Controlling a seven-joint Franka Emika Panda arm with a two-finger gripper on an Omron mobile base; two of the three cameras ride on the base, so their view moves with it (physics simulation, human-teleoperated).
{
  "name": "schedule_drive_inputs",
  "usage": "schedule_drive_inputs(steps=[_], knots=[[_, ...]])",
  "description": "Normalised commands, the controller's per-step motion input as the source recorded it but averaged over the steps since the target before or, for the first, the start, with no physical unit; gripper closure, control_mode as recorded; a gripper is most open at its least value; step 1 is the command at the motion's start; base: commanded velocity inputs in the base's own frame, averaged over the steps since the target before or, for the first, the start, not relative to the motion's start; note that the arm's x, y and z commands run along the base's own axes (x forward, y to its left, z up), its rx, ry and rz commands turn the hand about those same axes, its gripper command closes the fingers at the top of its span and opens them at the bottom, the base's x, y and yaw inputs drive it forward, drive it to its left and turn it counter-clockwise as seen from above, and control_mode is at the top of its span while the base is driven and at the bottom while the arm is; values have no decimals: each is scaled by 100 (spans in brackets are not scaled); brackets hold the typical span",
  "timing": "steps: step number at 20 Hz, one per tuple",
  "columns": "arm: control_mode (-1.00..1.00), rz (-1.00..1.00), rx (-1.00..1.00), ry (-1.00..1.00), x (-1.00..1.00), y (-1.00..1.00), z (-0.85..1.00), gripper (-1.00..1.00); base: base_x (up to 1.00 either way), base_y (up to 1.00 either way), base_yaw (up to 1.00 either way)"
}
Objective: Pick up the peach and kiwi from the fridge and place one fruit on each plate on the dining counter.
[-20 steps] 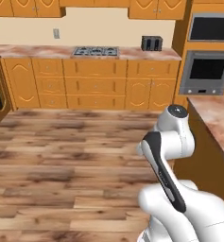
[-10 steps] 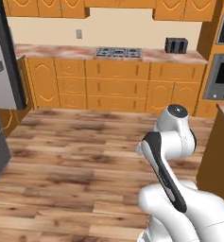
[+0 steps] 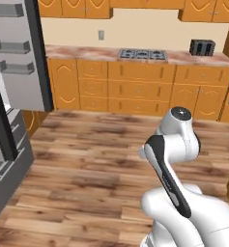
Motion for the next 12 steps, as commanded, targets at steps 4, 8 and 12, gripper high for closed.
schedule_drive_inputs(steps=[4,8,12], knots=[[100,0,0,0,0,0,0,-100,56,61,6],[100,0,0,0,0,0,0,-100,69,42,11],[100,0,0,0,0,0,0,-100,72,27,17]])
